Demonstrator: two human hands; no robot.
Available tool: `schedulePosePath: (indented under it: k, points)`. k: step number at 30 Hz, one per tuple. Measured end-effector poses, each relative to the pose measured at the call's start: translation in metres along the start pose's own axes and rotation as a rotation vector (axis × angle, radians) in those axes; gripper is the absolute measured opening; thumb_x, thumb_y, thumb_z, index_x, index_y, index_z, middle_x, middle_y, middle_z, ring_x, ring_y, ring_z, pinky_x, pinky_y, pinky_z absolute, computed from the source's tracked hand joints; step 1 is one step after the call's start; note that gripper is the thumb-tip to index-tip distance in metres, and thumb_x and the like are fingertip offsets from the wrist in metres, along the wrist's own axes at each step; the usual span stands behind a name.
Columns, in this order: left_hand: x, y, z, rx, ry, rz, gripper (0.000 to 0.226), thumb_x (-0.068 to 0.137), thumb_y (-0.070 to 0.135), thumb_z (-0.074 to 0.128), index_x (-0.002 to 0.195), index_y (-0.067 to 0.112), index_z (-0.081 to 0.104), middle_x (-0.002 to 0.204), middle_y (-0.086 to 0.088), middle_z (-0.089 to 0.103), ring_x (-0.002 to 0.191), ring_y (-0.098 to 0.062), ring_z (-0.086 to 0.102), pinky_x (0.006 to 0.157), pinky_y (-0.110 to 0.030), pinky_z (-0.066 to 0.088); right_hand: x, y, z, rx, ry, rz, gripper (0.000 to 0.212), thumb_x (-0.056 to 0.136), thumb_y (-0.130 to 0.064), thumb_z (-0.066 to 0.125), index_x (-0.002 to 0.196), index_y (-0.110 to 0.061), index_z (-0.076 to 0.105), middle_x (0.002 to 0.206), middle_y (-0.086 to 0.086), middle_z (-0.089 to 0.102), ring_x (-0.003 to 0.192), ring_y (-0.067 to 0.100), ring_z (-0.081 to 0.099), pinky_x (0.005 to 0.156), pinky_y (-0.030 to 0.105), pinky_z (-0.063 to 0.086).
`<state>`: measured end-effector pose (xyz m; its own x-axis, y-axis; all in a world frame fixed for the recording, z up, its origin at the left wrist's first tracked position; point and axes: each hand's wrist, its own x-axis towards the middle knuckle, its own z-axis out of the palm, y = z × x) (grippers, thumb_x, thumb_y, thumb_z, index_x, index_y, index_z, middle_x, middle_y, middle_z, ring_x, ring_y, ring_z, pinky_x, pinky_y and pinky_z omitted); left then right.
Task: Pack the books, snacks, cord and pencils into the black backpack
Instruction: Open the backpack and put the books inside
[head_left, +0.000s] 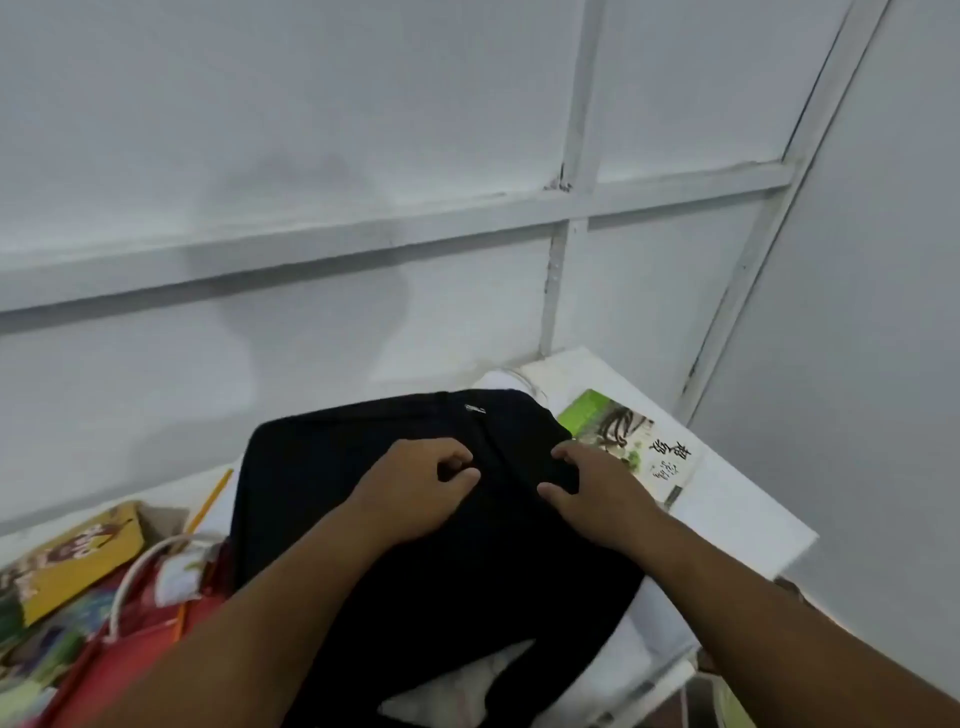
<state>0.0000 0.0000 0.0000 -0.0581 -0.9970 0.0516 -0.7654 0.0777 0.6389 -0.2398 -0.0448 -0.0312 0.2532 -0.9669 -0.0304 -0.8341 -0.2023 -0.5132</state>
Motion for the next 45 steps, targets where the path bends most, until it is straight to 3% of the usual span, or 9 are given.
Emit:
schedulePosePath:
  k: [5, 12, 18, 24, 27, 35, 39, 42, 45]
  points:
    - [0.003, 0.004, 0.056, -0.036, -0.067, -0.08, 0.027, 0.092, 0.041, 0.066, 0.117, 0.03, 0.07, 0.108, 0.017, 0.069, 0.1, 0.002, 0.061, 0.095, -0.022, 0.05, -0.002, 0.038, 0.02, 0.089, 0.041, 0.091, 0.057, 0.083, -0.029, 0.076, 0.133, -0.015, 0.053, 0.129, 0.003, 0.057, 0.118, 0.019, 0.055, 0.099, 0.031, 0.045]
    - [0.011, 0.028, 0.101, -0.236, 0.065, -0.242, 0.017, 0.096, 0.041, 0.06, 0.103, 0.033, 0.074, 0.096, 0.019, 0.071, 0.091, 0.008, 0.062, 0.077, -0.01, 0.043, 0.016, 0.053, 0.02, 0.364, 0.037, 0.063, 0.057, 0.075, -0.015, 0.081, 0.128, -0.018, 0.06, 0.095, -0.008, 0.062, 0.086, 0.008, 0.06, 0.067, 0.011, 0.041]
    - [0.019, 0.052, 0.107, -0.491, 0.201, -0.453, 0.04, 0.094, 0.063, 0.049, 0.093, 0.031, 0.073, 0.092, 0.01, 0.072, 0.09, -0.006, 0.065, 0.083, -0.027, 0.051, 0.011, 0.061, 0.011, 0.504, -0.207, -0.299, 0.06, 0.085, -0.015, 0.074, 0.137, -0.035, 0.052, 0.118, -0.015, 0.063, 0.112, -0.009, 0.055, 0.09, 0.003, 0.037]
    - [0.026, 0.048, 0.118, -0.314, 0.344, -0.557, 0.028, 0.092, 0.031, 0.068, 0.077, 0.007, 0.067, 0.068, 0.0, 0.064, 0.064, -0.01, 0.057, 0.065, -0.029, 0.047, 0.02, 0.077, 0.009, 0.481, -0.462, -0.457, 0.061, 0.089, 0.004, 0.057, 0.14, -0.029, 0.054, 0.134, -0.022, 0.058, 0.126, -0.014, 0.046, 0.103, 0.006, 0.035]
    - [0.018, 0.049, 0.121, -0.21, 0.485, -0.564, 0.005, 0.095, 0.017, 0.063, 0.098, 0.013, 0.061, 0.077, 0.0, 0.066, 0.069, -0.011, 0.061, 0.062, -0.024, 0.049, 0.027, 0.086, 0.013, 0.45, -0.38, -0.506, 0.053, 0.09, 0.004, 0.057, 0.133, -0.027, 0.061, 0.13, -0.019, 0.062, 0.124, -0.012, 0.049, 0.106, 0.012, 0.038]
    - [0.009, 0.035, 0.14, 0.088, 0.493, -0.406, 0.05, 0.088, -0.007, 0.059, 0.131, 0.018, 0.062, 0.12, 0.001, 0.054, 0.105, -0.012, 0.057, 0.093, -0.018, 0.045, 0.036, 0.106, 0.007, 0.632, -0.14, -0.542, 0.037, 0.088, 0.008, 0.06, 0.115, -0.015, 0.07, 0.119, -0.011, 0.064, 0.114, 0.002, 0.06, 0.092, 0.018, 0.052]
    - [0.025, 0.044, 0.156, 0.11, 0.413, -0.561, 0.041, 0.1, 0.021, 0.052, 0.141, 0.023, 0.055, 0.144, 0.001, 0.05, 0.136, -0.025, 0.043, 0.11, -0.033, 0.036, 0.044, 0.121, -0.011, 0.627, 0.073, -0.56, 0.034, 0.085, 0.008, 0.063, 0.109, -0.016, 0.069, 0.111, -0.007, 0.065, 0.109, 0.003, 0.061, 0.087, 0.014, 0.052]
    - [0.03, 0.058, 0.182, 0.171, 0.281, -0.722, 0.074, 0.094, 0.068, 0.035, 0.156, 0.029, 0.025, 0.167, 0.005, 0.012, 0.154, -0.022, -0.001, 0.121, -0.05, 0.003, 0.059, 0.145, -0.017, 0.487, 0.216, -0.488, 0.033, 0.08, 0.002, 0.071, 0.108, -0.016, 0.066, 0.111, -0.007, 0.063, 0.109, 0.009, 0.058, 0.092, 0.023, 0.048]
    - [0.025, 0.056, 0.21, 0.361, 0.328, -0.642, 0.101, 0.079, 0.085, 0.015, 0.159, 0.024, 0.013, 0.168, -0.002, 0.005, 0.154, -0.025, -0.01, 0.122, -0.052, -0.003, 0.076, 0.176, -0.017, 0.219, 0.191, -0.248, 0.054, 0.08, -0.025, 0.078, 0.128, -0.013, 0.056, 0.133, 0.007, 0.055, 0.128, 0.029, 0.048, 0.105, 0.04, 0.04]
